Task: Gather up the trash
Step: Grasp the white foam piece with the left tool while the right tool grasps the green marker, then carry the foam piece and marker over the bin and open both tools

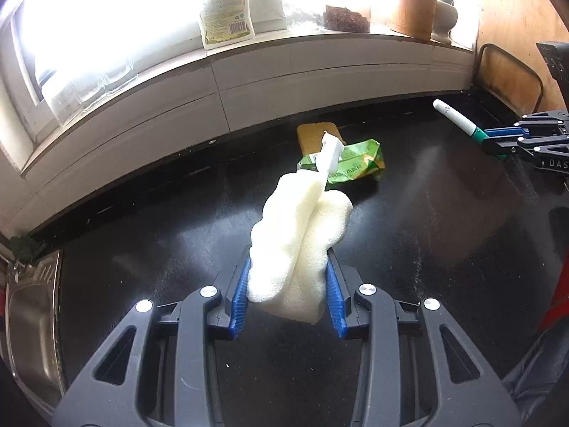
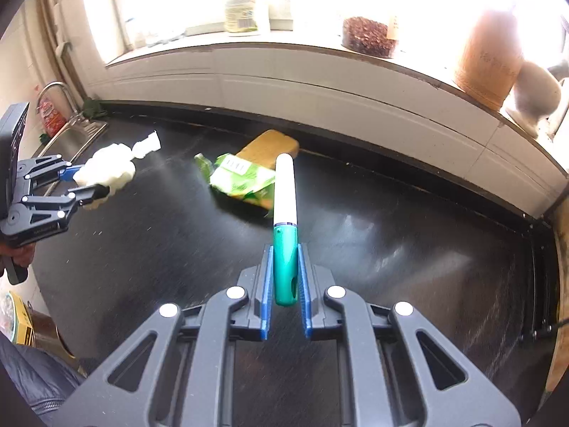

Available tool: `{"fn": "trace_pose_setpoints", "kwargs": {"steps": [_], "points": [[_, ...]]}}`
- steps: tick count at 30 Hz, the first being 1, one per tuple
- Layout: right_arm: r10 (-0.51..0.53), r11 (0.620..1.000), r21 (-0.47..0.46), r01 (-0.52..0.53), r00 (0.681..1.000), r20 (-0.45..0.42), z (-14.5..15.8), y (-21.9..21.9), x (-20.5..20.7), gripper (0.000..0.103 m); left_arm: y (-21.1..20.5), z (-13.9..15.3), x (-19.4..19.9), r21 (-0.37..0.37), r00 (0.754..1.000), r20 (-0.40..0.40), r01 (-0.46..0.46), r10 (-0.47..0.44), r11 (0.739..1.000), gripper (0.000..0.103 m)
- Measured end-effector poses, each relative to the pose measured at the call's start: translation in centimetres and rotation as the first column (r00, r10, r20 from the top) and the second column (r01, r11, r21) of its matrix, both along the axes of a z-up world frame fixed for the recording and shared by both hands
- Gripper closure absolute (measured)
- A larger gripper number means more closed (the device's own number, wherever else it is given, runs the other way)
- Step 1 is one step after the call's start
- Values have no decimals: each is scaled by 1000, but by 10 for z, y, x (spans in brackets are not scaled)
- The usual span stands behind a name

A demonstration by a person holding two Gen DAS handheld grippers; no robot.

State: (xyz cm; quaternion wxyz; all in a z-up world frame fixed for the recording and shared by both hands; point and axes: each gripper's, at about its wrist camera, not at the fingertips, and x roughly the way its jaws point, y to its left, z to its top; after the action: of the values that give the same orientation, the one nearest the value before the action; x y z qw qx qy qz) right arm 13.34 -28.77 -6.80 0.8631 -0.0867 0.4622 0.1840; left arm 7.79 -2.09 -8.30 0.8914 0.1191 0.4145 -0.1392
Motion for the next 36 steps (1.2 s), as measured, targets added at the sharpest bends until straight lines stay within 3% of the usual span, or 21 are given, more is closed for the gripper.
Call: {"fn": "trace_pose_setpoints", "kwargs": {"steps": [3,8,13,16,20,23,27,28,30,31,34,36], "points": [[14,1000,-5,-14,1000,0,-1,3,-17,89,5,-4,-20,-7,1000,2,-11,11,1000,66],[43,999,-12,-42,999,8,5,5,-33,89,10,-2,-19,-6,999,10,-33,33,999,66],[118,993,-13,-118,992,36,15,32,-31,89,29,12,-31,-24,991,43,-126,127,992,66],[190,982,3,-190,981,45,22,62,-30,89,53,21,-47,-29,971,67,-229,231,973,66],[351,935,27,-353,935,55,28,133,-37,89,93,27,-84,-49,918,84,-383,386,922,66],[483,873,51,-486,874,49,27,196,-51,89,133,27,-125,-68,848,79,-519,523,852,66],[648,757,87,-647,761,26,21,287,-88,89,183,19,-191,-65,727,70,-680,683,730,66],[683,726,97,-681,730,19,18,307,-98,89,197,13,-212,-59,686,65,-723,725,689,66],[765,639,117,-760,644,-1,9,356,-131,89,217,2,-245,-49,618,54,-783,784,621,66],[791,608,126,-784,612,-10,6,373,-143,89,230,-8,-265,-41,571,37,-819,820,572,66],[882,471,149,-869,469,-49,-17,436,-199,89,260,-34,-317,-49,459,-23,-888,888,457,66],[910,414,160,-896,407,-78,-32,463,-228,89,278,-57,-350,-42,384,-61,-923,921,382,66]]}}
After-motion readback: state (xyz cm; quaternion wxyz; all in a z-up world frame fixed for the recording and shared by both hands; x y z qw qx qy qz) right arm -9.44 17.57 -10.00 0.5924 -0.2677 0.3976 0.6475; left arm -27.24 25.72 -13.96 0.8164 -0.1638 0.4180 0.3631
